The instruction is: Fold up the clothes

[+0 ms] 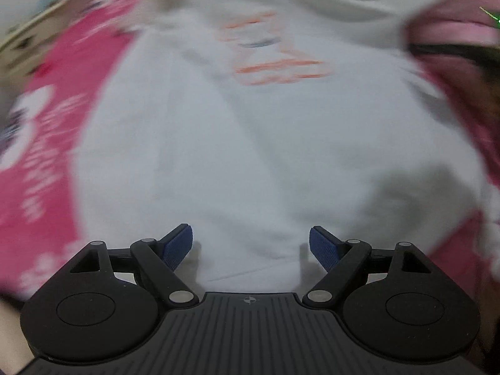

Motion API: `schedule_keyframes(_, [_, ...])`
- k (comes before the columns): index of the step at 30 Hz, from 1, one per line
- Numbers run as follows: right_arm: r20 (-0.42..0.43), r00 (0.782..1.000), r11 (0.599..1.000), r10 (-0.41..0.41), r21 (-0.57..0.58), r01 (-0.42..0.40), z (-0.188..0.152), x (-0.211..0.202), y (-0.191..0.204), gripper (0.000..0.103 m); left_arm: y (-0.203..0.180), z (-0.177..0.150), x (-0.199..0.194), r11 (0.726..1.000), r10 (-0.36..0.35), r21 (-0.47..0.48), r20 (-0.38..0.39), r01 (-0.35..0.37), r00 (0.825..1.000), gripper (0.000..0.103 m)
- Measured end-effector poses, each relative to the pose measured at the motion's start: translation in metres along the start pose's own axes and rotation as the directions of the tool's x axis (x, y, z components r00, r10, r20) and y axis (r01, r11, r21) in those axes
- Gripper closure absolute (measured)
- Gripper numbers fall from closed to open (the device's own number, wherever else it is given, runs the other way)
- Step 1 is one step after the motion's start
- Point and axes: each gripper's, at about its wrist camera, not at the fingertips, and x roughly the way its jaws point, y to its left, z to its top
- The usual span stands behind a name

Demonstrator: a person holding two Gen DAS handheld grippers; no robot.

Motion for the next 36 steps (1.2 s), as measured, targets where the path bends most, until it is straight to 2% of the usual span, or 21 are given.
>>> schedule_keyframes(3, [0.005,0.999,0.999,0.036,0.032,-0.036,-0.009,-0.018,0.016,0.075,0.014,0.0,0.002,0.997,0.035,-0.067,-0.025,-0.037,0.999,0.022])
schedule_keyframes(5, [0.004,0.998,0.996,0.063,0.066,-0.063,-0.012,-0.027,0.028,0.075,0.022,0.0,0.004,0.992,0.051,-0.111,-0.039,-0.055,0.998,0.028])
schedule_keyframes(6, [0.002,0.997,0.995,0.075,0.07,-0.075,-0.014,-0.033,0.032,0.075,0.027,0.0,0.005,0.989,0.058,-0.134,-0.047,-0.064,0.997,0.044])
schedule_keyframes(7, [0.001,0.996,0.994,0.085,0.069,-0.085,-0.015,-0.038,0.038,0.075,0.031,0.0,0.005,0.985,0.066,-0.155,-0.055,-0.074,0.996,0.054])
schedule_keyframes(8, [0.003,0.996,0.995,0.086,0.057,-0.086,-0.018,-0.041,0.045,0.075,0.035,0.0,0.006,0.981,0.073,-0.177,-0.062,-0.083,0.995,0.059])
schedule_keyframes(9, [0.004,0.997,0.996,0.082,0.042,-0.083,-0.021,-0.047,0.051,0.075,0.039,-0.001,0.007,0.976,0.08,-0.199,-0.07,-0.093,0.994,0.079])
schedule_keyframes(10, [0.005,0.997,0.996,0.081,0.026,-0.081,-0.023,-0.052,0.057,0.075,0.043,-0.001,0.008,0.97,0.087,-0.22,-0.079,-0.102,0.993,0.085])
schedule_keyframes(12, [0.004,0.996,0.996,0.084,-0.012,-0.084,-0.027,-0.06,0.066,0.075,0.055,0.0,0.001,0.954,0.082,-0.281,-0.072,-0.099,0.994,0.088])
schedule_keyframes(15, [0.001,0.996,0.994,0.088,-0.068,-0.088,-0.03,-0.069,0.078,0.075,0.085,0.01,-0.039,0.913,0.045,-0.408,0.024,-0.031,0.999,0.09])
schedule_keyframes(17, [-0.001,0.995,0.992,0.096,-0.086,-0.096,-0.031,-0.071,0.086,0.075,0.118,0.017,-0.073,0.854,0.054,-0.52,0.118,0.016,0.992,0.091])
schedule_keyframes(19, [-0.01,0.994,0.99,0.111,-0.09,-0.111,-0.03,-0.07,0.092,0.075,0.152,0.025,-0.104,0.782,0.097,-0.621,0.208,0.054,0.973,0.091])
schedule_keyframes(21, [-0.016,0.993,0.987,0.121,-0.102,-0.122,-0.03,-0.069,0.098,0.075,0.19,0.031,-0.133,0.705,0.187,-0.706,0.279,0.07,0.942,0.091])
schedule_keyframes(23, [-0.021,0.992,0.985,0.123,-0.123,-0.124,-0.03,-0.067,0.104,0.075,0.228,0.034,-0.148,0.614,0.286,-0.786,0.309,0.074,0.907,0.091])
schedule_keyframes(24, [-0.024,0.992,0.984,0.121,-0.132,-0.124,-0.031,-0.066,0.107,0.075,0.248,0.034,-0.15,0.562,0.331,-0.824,0.308,0.076,0.892,0.091])
schedule_keyframes(27, [-0.047,0.992,0.981,0.114,-0.15,-0.12,-0.034,-0.061,0.111,0.072,0.296,0.037,-0.132,0.434,0.455,-0.901,0.241,0.023,0.857,0.091])
schedule_keyframes(28, [-0.059,0.992,0.981,0.112,-0.151,-0.12,-0.035,-0.059,0.111,0.072,0.309,0.037,-0.123,0.396,0.478,-0.918,0.214,0.009,0.852,0.091])
schedule_keyframes(29, [-0.071,0.991,0.981,0.11,-0.151,-0.12,-0.037,-0.057,0.111,0.072,0.32,0.037,-0.112,0.359,0.495,-0.933,0.188,-0.002,0.848,0.091])
schedule_keyframes(31, [-0.093,0.99,0.982,0.107,-0.147,-0.12,-0.038,-0.052,0.11,0.072,0.337,0.042,-0.09,0.315,0.539,-0.946,0.114,-0.074,0.834,0.09])
schedule_keyframes(34, [-0.121,0.987,0.985,0.101,-0.129,-0.117,-0.041,-0.045,0.108,0.072,0.361,0.051,-0.057,0.263,0.526,-0.95,-0.008,-0.171,0.851,0.085])
schedule_keyframes(36, [-0.136,0.985,0.987,0.105,-0.11,-0.12,-0.042,-0.041,0.107,0.072,0.374,0.051,-0.045,0.203,0.46,-0.964,-0.06,-0.17,0.886,0.078])
